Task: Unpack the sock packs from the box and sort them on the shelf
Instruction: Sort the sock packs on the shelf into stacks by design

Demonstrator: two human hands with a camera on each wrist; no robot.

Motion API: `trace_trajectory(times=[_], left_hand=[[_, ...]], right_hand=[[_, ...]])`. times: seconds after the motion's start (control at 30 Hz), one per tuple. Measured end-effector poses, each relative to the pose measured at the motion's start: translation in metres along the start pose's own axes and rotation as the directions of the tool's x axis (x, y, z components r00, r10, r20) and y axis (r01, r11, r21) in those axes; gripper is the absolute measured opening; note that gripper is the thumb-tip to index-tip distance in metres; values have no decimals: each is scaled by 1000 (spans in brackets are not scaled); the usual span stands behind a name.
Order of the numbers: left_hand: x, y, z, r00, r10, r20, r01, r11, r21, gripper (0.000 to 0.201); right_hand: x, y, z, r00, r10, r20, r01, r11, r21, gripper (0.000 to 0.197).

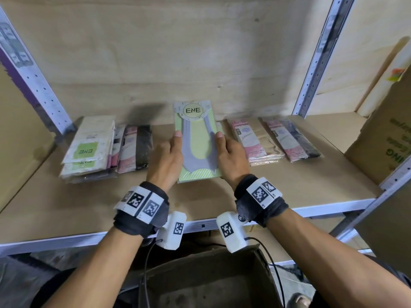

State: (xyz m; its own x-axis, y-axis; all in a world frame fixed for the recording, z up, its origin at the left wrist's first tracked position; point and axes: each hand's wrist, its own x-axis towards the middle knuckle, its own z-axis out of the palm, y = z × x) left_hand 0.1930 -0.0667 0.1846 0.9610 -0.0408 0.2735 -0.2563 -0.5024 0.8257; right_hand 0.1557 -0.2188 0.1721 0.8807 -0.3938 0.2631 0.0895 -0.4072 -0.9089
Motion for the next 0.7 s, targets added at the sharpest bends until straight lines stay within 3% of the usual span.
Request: trace_trajectory(times=[0.1, 0.27, 0.43, 0.53, 0.63, 0.7], left_hand=[[0, 5, 1, 997, 39, -71, -38, 999, 13, 57], [4, 3, 6, 988, 35, -150, -42, 998, -46, 55], [9, -6, 19, 993, 25, -118, -57, 959, -278, 61], [12, -10, 22, 996, -52, -67, 30, 953, -300, 63], [16, -18, 17, 990, -129, 57, 139, 961, -239, 58], [17, -22, 11, 981, -87, 171, 122, 971, -205, 60]], right_hand=[[-2, -3, 4, 1000, 21, -15, -21, 1000, 8, 36], [0, -3, 3, 1000, 1, -23, 0, 999, 47, 49], [4, 3, 7, 996, 86, 8, -86, 966, 243, 49], [6, 10, 8, 993, 116, 8, -115, 969, 219, 46], [9, 13, 2, 996, 92, -17, -91, 994, 64, 49], [12, 16, -1, 996, 89, 4, -89, 996, 5, 53]])
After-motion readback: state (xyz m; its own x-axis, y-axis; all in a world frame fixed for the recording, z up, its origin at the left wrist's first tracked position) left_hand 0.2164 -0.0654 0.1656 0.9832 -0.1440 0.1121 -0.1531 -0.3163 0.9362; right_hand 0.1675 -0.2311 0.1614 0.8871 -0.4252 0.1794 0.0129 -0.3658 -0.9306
